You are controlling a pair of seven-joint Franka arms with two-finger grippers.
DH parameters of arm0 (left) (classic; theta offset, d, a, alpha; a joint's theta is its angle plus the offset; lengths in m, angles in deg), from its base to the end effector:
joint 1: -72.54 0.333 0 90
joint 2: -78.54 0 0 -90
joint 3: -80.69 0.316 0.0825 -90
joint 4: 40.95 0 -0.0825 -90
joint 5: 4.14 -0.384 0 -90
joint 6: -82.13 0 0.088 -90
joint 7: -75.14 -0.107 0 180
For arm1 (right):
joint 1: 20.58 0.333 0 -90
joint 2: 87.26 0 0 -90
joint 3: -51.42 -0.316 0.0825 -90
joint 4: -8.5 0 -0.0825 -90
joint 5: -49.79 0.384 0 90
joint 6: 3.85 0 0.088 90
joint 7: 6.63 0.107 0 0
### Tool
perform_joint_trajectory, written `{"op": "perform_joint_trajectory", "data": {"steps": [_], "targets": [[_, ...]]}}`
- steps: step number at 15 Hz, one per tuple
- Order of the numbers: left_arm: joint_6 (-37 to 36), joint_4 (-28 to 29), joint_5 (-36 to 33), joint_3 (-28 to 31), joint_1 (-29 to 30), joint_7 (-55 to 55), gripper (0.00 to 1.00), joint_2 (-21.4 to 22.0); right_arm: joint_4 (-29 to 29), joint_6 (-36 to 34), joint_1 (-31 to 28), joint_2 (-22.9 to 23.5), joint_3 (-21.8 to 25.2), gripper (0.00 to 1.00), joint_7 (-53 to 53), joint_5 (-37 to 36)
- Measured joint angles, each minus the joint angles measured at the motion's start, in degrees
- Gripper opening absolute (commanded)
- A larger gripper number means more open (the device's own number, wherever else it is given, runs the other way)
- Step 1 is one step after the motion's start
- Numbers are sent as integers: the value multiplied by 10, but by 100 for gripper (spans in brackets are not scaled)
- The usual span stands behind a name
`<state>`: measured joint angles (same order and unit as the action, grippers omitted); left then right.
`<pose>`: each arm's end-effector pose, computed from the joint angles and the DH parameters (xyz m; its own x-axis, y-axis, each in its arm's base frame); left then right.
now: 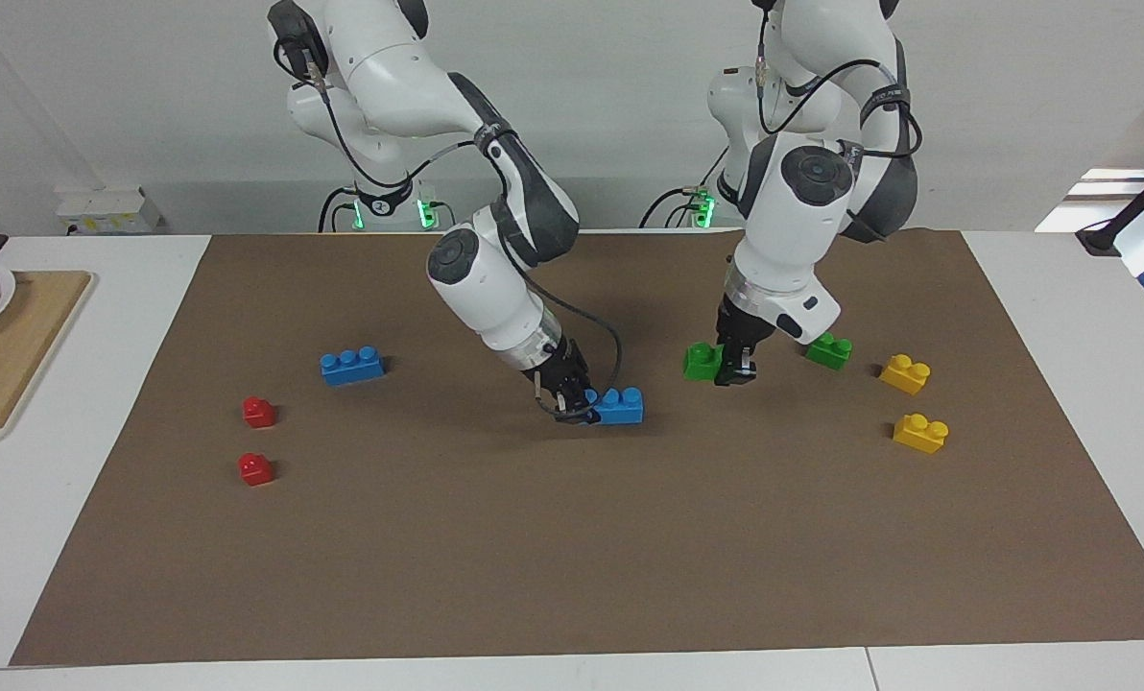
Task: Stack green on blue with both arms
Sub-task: 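Lift the green brick with the left gripper while the right gripper carries the blue brick, then press the green brick with the left gripper onto the held blue brick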
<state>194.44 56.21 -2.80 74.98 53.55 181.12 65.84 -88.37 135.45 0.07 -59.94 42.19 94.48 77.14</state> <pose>0.5749 -0.2612 0.4678 0.1410 0.9885 -0.0541 0.9898 -0.1396 0.0298 0.6089 0.3357 0.3520 -0.0022 -0.8827 -0.4700 -0.9958 0.0452 -0.0802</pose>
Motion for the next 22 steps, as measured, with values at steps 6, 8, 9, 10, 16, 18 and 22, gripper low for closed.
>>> {"op": "perform_joint_trajectory", "data": {"steps": [6, 8, 9, 10, 16, 18, 22], "targets": [[16, 10, -23, 0, -38, 78, 0, -10, -15, 14, 1, 25, 0, 0, 8, 2], [30, 19, -35, 0, -53, 99, 0, -18, -20, 18, 1, 27, 0, 0, 9, 2], [35, 22, -39, 0, -59, 108, 0, -23, -22, 21, 2, 27, 0, 0, 9, 2], [41, 22, -43, 0, -62, 116, 0, -28, -25, 25, 3, 27, 0, 0, 9, 3], [71, 21, -52, 0, -77, 147, 0, -61, -41, 38, 15, 28, 0, 0, 13, 3], [80, 21, -59, 0, -78, 155, 0, -66, -49, 51, 15, 29, 0, 0, 13, 3], [99, 21, -64, 0, -83, 168, 0, -77, -54, 57, 15, 28, 0, 0, 13, 4]]}}
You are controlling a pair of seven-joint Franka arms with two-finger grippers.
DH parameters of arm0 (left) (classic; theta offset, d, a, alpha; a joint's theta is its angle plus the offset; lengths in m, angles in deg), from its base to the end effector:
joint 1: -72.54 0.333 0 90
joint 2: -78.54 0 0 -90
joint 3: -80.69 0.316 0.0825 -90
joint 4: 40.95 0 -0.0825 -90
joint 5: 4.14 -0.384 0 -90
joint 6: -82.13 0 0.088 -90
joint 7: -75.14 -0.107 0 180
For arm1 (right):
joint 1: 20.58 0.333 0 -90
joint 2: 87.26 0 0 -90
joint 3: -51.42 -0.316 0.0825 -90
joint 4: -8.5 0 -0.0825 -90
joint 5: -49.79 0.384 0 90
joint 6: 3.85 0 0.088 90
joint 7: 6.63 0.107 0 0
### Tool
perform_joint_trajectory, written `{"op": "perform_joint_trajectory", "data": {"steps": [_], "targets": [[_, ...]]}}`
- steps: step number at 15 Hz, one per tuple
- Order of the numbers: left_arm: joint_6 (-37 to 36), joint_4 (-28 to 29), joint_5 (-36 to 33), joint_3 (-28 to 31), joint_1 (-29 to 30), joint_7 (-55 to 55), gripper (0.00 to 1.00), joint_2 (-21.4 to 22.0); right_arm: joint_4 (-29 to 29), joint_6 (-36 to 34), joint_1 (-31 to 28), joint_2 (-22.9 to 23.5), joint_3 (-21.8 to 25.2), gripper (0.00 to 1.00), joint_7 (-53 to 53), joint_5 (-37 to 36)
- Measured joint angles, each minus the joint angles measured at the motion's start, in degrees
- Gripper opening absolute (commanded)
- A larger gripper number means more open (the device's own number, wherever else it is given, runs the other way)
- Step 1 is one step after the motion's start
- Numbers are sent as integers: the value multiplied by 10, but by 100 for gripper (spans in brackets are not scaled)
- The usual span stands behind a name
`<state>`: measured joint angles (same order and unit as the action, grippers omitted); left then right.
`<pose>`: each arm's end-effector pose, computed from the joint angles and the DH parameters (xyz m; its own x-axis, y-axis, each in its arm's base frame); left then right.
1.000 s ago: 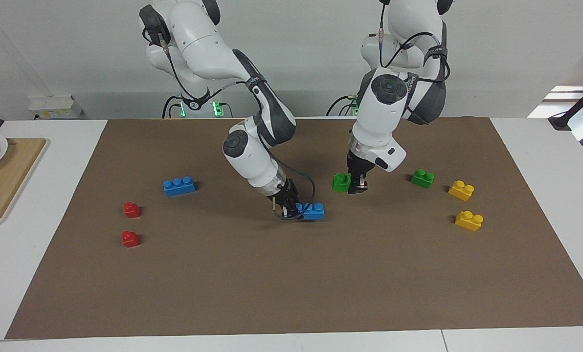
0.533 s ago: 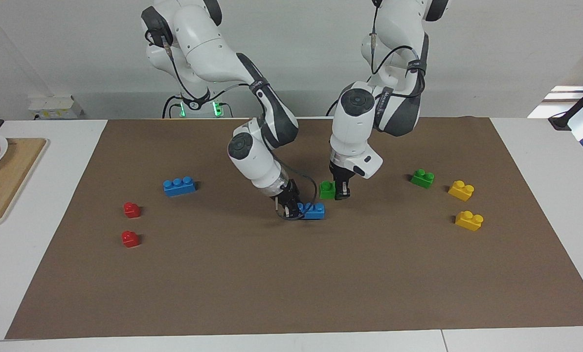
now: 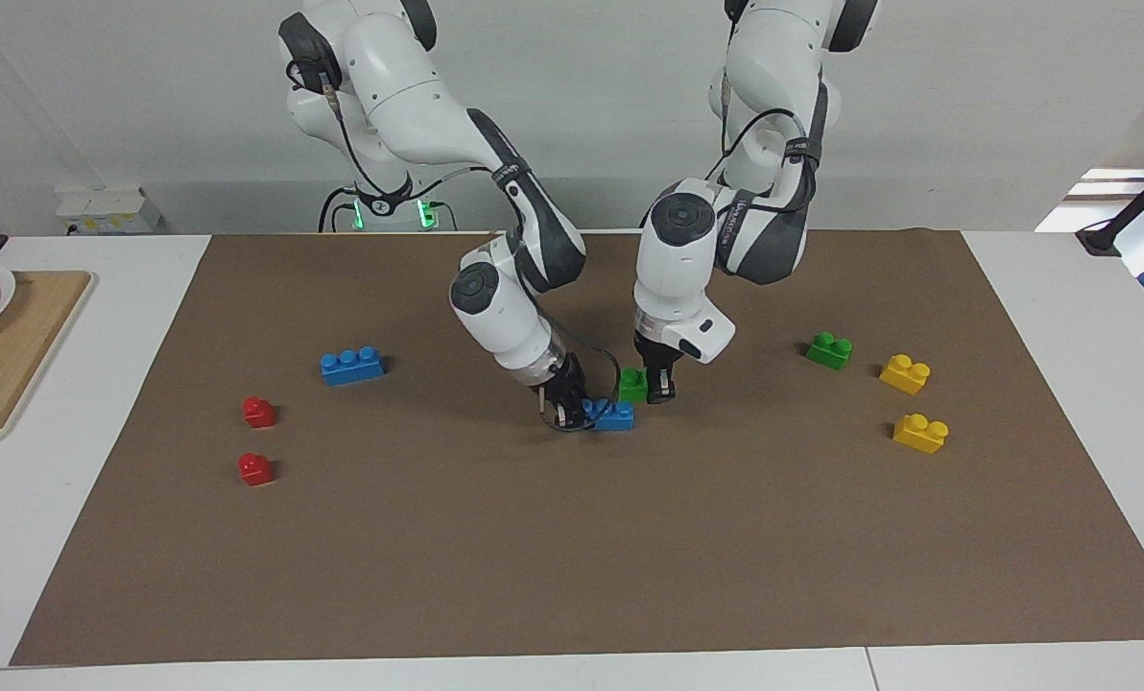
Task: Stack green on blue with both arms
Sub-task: 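Press the green brick with the left gripper onto the held blue brick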
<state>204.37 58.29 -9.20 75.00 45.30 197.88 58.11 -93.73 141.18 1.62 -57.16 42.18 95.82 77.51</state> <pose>0.5548 -0.3479 0.3800 0.0413 0.9991 0.0105 0.9972 -0.0419 0.0617 0.5866 0.3402 0.2850 -0.0552 -0.8998 -0.4328 -0.9966 0.0763 -0.0317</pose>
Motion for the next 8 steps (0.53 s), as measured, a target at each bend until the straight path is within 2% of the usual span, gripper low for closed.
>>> {"op": "perform_joint_trajectory", "data": {"steps": [8], "targets": [[24, 0, -5, 0, -13, 4, 0, -16, -15, 25, 2, -6, -2, 0, 0, 1]]}}
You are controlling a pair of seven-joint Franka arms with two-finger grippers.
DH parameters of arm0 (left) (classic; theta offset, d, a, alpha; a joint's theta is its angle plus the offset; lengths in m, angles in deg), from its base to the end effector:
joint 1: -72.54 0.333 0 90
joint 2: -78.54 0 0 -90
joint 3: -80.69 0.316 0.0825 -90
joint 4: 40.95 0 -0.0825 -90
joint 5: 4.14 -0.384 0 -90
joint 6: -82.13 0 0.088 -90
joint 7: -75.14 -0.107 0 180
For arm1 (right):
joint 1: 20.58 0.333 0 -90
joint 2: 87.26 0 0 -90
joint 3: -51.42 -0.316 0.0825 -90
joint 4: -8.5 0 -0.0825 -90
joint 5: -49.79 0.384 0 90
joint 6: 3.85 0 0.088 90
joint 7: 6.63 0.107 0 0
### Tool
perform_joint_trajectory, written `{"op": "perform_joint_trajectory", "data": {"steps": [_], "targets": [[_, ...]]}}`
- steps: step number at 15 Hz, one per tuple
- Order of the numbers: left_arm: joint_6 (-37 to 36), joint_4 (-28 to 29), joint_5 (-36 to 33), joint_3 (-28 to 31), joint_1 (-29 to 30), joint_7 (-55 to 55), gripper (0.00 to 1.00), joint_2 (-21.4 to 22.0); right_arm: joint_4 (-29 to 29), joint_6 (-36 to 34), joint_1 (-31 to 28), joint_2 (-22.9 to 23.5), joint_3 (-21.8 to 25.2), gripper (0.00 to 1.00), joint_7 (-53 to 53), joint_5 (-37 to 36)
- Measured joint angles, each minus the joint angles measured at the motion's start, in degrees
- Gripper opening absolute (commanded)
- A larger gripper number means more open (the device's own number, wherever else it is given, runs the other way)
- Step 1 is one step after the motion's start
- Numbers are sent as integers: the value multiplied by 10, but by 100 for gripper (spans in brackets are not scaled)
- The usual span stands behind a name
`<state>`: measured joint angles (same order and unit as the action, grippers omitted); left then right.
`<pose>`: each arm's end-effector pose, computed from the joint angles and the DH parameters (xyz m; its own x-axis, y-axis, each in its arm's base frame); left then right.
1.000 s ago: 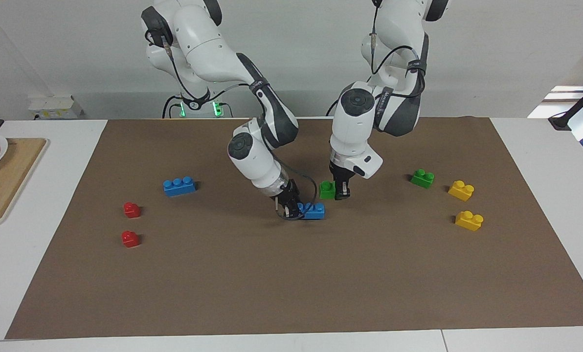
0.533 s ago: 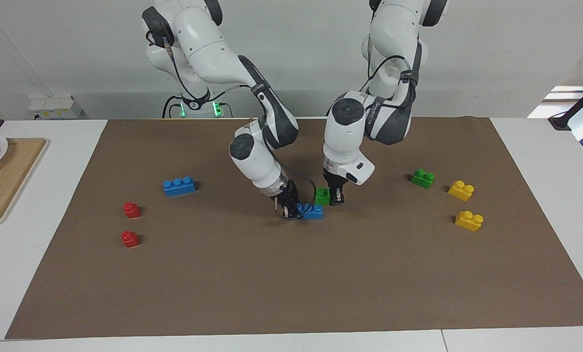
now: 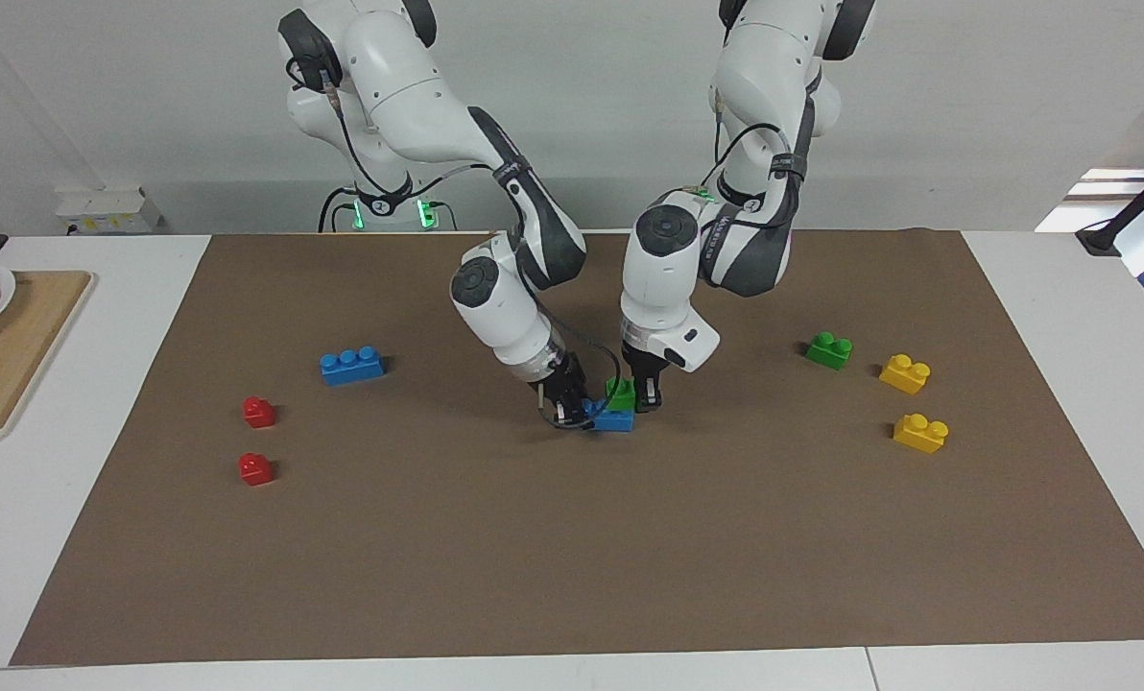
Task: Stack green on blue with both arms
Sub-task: 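Press the green brick with the left gripper onto the held blue brick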
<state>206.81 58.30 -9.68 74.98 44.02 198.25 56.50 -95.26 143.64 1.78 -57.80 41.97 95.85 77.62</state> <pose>0.5513 -0.3634 0.3655 0.0635 0.9980 0.0049 0.9951 -0.0637 0.0755 0.5823 0.3399 0.2848 -0.0550 -0.8989 -0.4347 -0.9946 0.0877 -0.0557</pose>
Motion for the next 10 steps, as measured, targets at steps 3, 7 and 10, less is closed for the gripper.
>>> {"op": "perform_joint_trajectory", "data": {"steps": [3, 7, 10], "targets": [[9, 0, -1, 0, -4, 2, 0, -7, -4, 6, 0, -1, -1, 0, 0, 0], [20, 1, -16, 1, -4, 2, 0, -12, -9, 16, 0, -4, -2, 0, 0, 1], [28, 4, -28, 0, -5, 2, 0, -11, -10, 17, 0, -4, -2, 0, 2, 1]]}}
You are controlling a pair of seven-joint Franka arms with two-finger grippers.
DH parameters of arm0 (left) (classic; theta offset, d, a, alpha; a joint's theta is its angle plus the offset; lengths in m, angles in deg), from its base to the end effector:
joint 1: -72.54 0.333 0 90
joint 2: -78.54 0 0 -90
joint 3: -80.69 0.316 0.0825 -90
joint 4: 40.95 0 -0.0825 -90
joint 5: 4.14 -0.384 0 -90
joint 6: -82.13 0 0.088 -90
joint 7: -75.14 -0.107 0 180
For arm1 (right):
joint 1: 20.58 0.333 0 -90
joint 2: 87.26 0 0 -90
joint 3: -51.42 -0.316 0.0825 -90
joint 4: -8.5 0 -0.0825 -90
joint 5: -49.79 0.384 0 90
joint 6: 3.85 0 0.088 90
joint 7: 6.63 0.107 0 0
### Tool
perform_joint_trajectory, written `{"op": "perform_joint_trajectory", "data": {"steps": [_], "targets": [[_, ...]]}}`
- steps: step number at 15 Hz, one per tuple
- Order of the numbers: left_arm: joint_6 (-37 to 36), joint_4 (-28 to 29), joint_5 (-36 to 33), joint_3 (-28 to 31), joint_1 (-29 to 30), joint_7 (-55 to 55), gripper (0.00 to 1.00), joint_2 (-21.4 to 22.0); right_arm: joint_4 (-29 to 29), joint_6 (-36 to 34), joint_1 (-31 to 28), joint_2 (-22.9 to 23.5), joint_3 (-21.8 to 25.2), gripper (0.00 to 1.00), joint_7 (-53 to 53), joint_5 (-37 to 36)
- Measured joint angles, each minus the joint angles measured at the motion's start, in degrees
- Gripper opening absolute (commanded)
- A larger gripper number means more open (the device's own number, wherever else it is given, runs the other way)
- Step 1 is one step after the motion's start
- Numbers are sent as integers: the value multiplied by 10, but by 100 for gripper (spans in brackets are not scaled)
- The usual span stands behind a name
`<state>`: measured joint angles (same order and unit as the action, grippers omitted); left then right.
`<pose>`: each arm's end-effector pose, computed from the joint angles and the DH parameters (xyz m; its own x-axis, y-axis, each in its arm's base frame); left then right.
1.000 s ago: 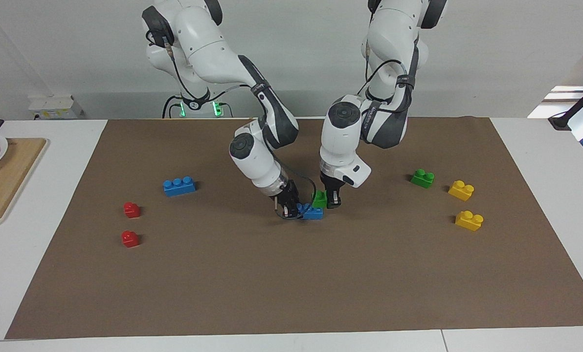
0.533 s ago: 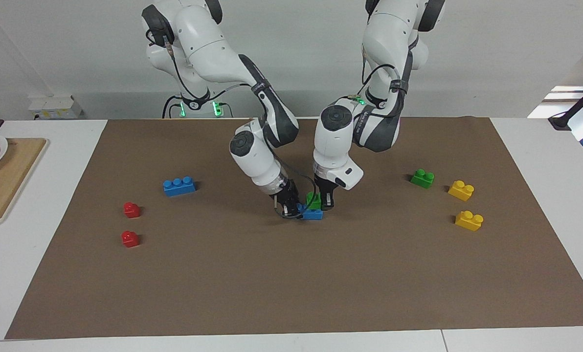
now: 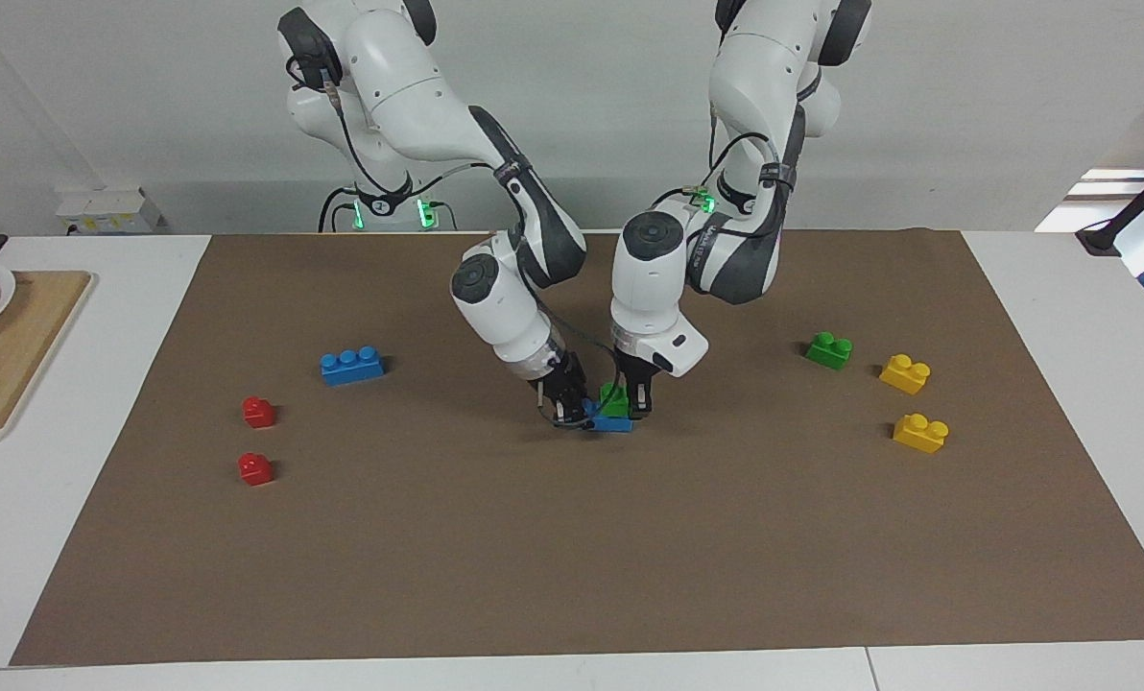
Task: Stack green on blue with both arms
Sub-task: 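Press the green brick with the left gripper onto the held blue brick, then lower the stacked bricks onto the table and open both grippers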
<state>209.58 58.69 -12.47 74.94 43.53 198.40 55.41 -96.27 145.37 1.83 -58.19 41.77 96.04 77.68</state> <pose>0.5517 -0.3698 0.3545 0.0985 0.9948 0.0247 0.9884 -0.1007 0.1136 0.5795 0.3395 0.2845 -0.0578 -0.8979 -0.4365 -0.9926 0.0985 -0.0712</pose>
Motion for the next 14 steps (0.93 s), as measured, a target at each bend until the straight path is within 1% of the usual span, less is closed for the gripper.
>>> {"op": "perform_joint_trajectory", "data": {"steps": [4, 6, 9, 10, 11, 14], "targets": [[14, 18, -6, -1, -7, 0, 0, 5, -1, 2, 0, 0, 0, 0, 0, 0], [40, 30, -17, 2, -13, 10, 0, -2, -6, 7, 1, -3, -1, 0, -3, 0], [45, 33, -17, 3, -13, 17, 0, -2, -13, 19, 3, -6, -1, 0, -3, 0], [45, 34, -17, 3, -13, 17, 5, -1, -14, 20, 3, -6, -1, 0, -3, 0], [46, 34, -17, 3, -13, 17, 99, -1, -14, 21, 3, -6, -1, 0, -3, 0], [45, 38, -17, 5, -13, 17, 100, -1, -15, 22, 3, -6, -1, 0, -2, 0]]}}
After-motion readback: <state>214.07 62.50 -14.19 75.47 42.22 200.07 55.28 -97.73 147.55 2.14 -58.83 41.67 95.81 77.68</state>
